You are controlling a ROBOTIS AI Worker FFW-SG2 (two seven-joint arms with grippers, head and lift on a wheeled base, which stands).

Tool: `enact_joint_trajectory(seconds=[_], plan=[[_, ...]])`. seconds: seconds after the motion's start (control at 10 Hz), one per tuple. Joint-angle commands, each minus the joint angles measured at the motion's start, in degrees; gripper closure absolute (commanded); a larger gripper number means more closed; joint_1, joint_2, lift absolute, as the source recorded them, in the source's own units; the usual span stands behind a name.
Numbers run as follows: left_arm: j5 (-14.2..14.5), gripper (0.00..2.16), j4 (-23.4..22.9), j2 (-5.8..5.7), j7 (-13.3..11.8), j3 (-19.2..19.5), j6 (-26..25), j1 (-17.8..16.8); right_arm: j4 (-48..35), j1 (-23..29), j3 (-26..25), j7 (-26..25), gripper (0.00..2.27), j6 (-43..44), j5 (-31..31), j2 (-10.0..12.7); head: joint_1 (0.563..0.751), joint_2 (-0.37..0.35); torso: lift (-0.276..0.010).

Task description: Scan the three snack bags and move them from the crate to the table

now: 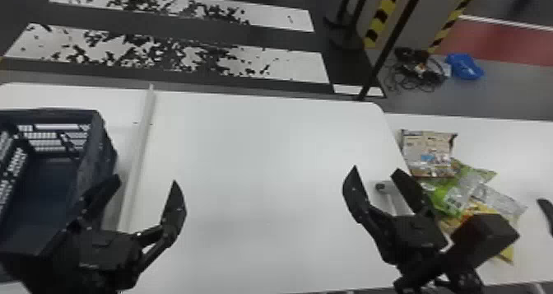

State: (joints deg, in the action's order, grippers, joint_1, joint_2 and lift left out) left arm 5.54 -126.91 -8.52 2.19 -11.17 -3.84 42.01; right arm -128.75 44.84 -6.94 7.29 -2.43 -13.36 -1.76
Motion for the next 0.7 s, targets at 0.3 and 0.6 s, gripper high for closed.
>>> enact_joint_trajectory(seconds=[0.3, 0.6], plan=[[0.0, 0.06, -0.7, 0.0, 0.0, -0.1, -0.7, 0.4, -0.4, 0.3, -0.1, 0.1, 0.11, 0.0, 0.0, -0.1, 0.695, -0.196, -0.062], [0.0, 0.06, -0.8, 0.0, 0.0, -0.1, -0.7, 0.4, -0.4, 0.6, -0.1, 0.1, 0.11, 1.2, -0.3, -0.2, 0.695, -0.197, -0.062]])
